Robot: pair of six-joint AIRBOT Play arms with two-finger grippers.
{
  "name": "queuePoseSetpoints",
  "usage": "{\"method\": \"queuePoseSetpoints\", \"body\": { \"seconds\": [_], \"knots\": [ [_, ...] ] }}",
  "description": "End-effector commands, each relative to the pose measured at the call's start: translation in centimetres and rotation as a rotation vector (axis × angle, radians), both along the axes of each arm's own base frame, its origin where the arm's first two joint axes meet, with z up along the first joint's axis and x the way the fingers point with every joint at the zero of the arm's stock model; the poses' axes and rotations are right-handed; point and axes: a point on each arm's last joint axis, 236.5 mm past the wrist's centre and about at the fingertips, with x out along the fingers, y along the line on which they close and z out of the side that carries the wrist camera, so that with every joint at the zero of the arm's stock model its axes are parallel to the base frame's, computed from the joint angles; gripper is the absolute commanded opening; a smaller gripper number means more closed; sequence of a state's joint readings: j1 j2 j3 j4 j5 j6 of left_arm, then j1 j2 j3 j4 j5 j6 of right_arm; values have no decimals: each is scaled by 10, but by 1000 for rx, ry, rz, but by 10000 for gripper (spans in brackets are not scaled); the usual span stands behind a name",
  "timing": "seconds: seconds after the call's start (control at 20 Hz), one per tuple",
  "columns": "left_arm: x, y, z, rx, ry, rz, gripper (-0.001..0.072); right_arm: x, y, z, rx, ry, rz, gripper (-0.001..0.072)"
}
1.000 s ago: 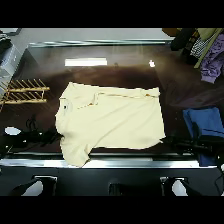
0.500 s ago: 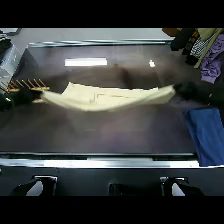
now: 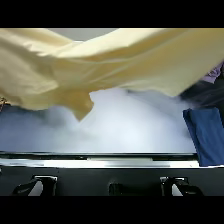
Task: Fold the clothes and pants, and hang the long-sleeved shirts on hangers.
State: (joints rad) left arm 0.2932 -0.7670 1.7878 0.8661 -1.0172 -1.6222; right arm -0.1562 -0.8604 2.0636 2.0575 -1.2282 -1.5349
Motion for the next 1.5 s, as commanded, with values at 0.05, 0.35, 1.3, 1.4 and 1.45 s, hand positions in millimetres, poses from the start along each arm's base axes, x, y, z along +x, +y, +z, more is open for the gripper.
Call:
{"method": "queuePoseSetpoints", "body": {
  "seconds": [0.05, 0.35, 1.3, 1.4, 1.45],
  "knots": [
    [-45, 23, 20, -14, -38, 165, 12, -54, -14, 42, 172, -111, -84, 25],
    [57, 17, -97, 168, 370, -28, 12, 88, -34, -91, 217, 376, -117, 26],
    [321, -19, -556, 178, 1030, -277, 13, 310, -82, -534, 251, 1115, -237, 26],
    [303, -14, -561, 171, 1103, -320, 12, 281, -76, -548, 222, 1249, -209, 26],
    [293, -12, -563, 168, 1141, -344, 12, 268, -73, -552, 207, 1308, -196, 26]
  ]
}}
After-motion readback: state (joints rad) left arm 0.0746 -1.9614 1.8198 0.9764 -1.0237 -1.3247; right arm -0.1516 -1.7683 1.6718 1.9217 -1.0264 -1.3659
